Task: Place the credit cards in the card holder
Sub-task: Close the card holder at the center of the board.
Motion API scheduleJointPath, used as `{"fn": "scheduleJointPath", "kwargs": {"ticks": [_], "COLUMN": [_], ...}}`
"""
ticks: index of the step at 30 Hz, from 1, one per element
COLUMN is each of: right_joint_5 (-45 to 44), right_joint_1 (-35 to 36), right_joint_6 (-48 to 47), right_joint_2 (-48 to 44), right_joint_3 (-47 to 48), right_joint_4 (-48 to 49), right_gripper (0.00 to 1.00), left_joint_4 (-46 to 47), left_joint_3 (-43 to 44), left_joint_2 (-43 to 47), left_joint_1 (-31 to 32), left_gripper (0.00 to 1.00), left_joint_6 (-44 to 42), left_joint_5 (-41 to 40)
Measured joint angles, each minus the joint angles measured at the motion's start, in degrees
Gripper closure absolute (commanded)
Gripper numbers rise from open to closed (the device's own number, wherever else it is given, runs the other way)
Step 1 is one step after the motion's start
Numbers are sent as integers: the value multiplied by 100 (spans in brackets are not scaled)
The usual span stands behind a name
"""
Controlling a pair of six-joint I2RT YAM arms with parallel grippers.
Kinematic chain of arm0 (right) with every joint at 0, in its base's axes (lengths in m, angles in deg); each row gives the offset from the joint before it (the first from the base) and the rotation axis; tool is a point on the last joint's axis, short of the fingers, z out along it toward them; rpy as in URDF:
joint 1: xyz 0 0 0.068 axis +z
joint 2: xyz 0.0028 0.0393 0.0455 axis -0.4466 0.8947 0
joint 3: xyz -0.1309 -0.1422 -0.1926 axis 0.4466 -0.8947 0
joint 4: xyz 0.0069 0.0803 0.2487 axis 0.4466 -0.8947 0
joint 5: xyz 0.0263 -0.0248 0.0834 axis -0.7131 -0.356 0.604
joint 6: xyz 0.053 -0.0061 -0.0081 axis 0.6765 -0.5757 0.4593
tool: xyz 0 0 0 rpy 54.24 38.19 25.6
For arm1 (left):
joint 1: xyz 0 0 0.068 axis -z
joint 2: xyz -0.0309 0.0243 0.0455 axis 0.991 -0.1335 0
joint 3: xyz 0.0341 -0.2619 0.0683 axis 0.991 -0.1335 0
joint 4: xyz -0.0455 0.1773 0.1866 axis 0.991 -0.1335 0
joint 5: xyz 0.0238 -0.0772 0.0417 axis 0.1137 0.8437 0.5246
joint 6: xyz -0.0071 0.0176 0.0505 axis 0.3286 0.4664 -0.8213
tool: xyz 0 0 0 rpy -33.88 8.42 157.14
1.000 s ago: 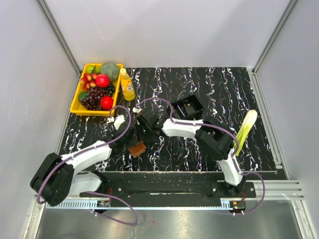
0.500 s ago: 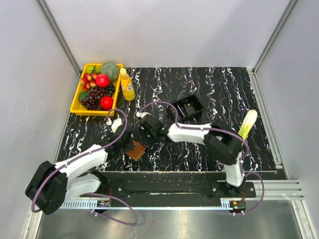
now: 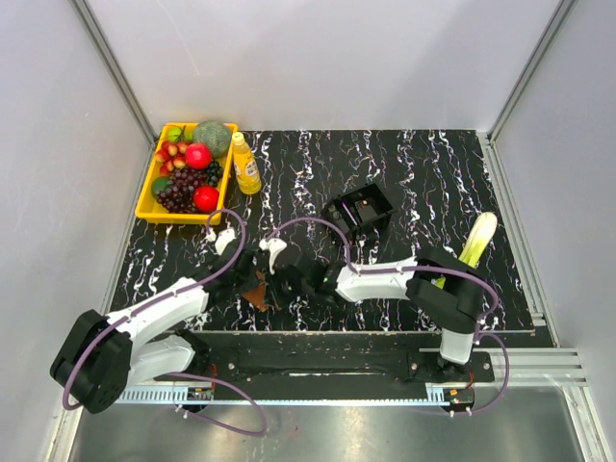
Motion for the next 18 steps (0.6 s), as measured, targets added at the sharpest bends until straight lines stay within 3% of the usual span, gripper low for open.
{"fn": "scheduleJointPath", "kwargs": {"ticks": [18], "right_joint_5": [321], "right_joint_1": [186], "right_joint_6": [181], "right_joint_2": [721], "right_joint_3": [44], "right_joint_4": [844], "right_gripper": [100], "left_joint_4": [98], "left_joint_3": [-72], "left_joint_2": [22], "left_joint_1": [-293], "left_gripper": [100], "left_joint_6": [57], "left_joint_5": [291]}}
